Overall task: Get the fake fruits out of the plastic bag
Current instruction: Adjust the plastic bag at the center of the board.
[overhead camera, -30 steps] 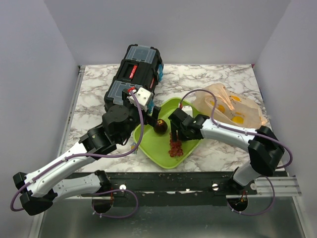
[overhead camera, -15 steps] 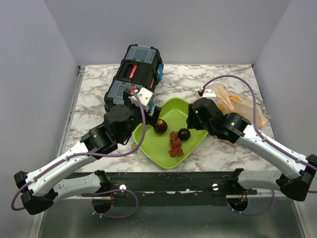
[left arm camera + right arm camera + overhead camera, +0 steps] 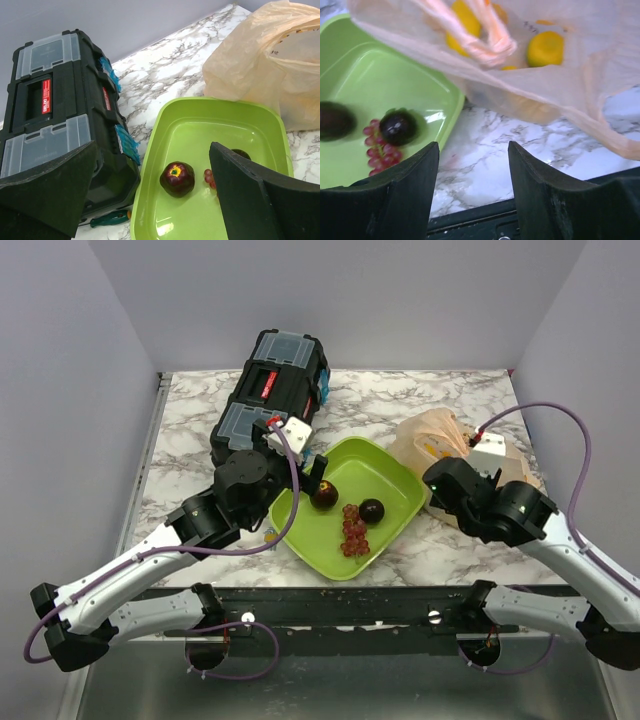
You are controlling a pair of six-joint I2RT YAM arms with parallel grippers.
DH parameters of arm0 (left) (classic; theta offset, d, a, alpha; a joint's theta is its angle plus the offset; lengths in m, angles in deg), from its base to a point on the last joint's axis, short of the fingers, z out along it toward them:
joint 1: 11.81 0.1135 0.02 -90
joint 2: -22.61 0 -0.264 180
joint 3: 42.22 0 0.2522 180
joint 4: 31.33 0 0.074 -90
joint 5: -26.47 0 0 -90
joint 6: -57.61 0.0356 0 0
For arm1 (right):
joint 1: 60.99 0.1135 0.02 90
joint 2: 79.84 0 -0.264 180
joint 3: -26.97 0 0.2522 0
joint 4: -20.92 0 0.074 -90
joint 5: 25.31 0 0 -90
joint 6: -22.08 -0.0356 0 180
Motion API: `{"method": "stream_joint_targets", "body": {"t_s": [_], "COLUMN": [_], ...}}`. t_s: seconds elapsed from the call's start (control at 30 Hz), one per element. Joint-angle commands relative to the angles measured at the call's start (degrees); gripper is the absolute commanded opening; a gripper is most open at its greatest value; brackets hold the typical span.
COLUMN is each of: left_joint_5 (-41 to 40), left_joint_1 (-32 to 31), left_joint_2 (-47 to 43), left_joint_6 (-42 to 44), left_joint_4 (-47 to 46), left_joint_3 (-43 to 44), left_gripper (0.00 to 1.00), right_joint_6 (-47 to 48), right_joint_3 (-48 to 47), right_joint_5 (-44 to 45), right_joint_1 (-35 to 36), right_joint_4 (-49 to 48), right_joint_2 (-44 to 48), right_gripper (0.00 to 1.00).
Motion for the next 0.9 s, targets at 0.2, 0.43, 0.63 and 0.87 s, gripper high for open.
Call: {"method": "stream_joint_targets", "body": {"t_s": [0.2,0.43,0.63,0.87], "left_joint_5": [1.7,1.5,1.8,3.1], "left_joint_1": [0.0,-0.1,-0.1,-0.1], "left_joint_2": [-0.3,-0.4,-0.9,-2.0], "left_joint_6": [-0.2,-0.1,-0.2,-1.9], "left_joint_4": [1.3,1.5,1.4,1.4], "left_joint_3": [1.4,1.6,1.5,1.6], "left_gripper": [0.92,0.92,0.92,0.92], "right_joint_6": [14.8,20.0,19.7,20.4], "right_joint_3": [0.9,0.5,-0.5,0.9], "right_joint_5": [-2.4,-18.1,-23.3,-19.1], "right_joint_1": [-24.3,-37.0,-37.2,-37.4], "right_joint_4": [-14.3,-23.6,-26.3,-28.4], "right_joint_2": [-3.7,-12.5,-18.0,-24.5], "right_gripper": [0.61,0.54,0.51,0.52]}}
